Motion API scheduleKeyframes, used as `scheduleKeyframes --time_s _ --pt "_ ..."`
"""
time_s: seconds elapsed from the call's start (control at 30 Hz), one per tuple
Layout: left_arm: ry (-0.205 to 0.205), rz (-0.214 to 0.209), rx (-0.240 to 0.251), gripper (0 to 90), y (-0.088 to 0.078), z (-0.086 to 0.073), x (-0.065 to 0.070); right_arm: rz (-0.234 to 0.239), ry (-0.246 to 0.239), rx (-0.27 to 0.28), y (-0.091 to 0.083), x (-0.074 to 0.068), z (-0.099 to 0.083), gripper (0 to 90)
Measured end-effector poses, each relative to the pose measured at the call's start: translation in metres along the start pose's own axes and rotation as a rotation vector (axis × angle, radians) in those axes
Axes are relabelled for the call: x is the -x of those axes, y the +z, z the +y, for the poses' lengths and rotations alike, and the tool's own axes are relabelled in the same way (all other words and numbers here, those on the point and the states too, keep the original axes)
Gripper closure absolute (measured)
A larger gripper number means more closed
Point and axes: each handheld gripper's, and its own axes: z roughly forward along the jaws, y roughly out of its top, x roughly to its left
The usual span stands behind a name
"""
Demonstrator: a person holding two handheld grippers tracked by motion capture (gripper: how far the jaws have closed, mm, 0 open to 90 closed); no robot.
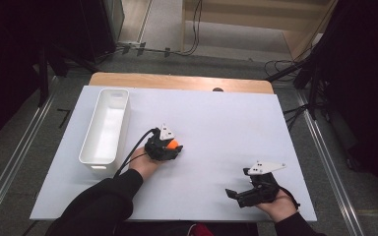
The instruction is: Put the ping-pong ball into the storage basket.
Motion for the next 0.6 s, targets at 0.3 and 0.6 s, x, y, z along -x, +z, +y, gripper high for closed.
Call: scheduleKeyframes --time_s 0.3,0.6 --pt "-0.002 -0.003 -0.004 50.7 -0.0005 0.0005 -0.0002 0.000 -0.001 0.000 -0.0002 0.0002 -0.0001 0.0" --pt "-0.023 -0.037 -0.020 50.7 -0.0033 0.0022 -0.0014 0.000 -0.005 0.005 -0.0005 0.0009 -0.0003 0.0"
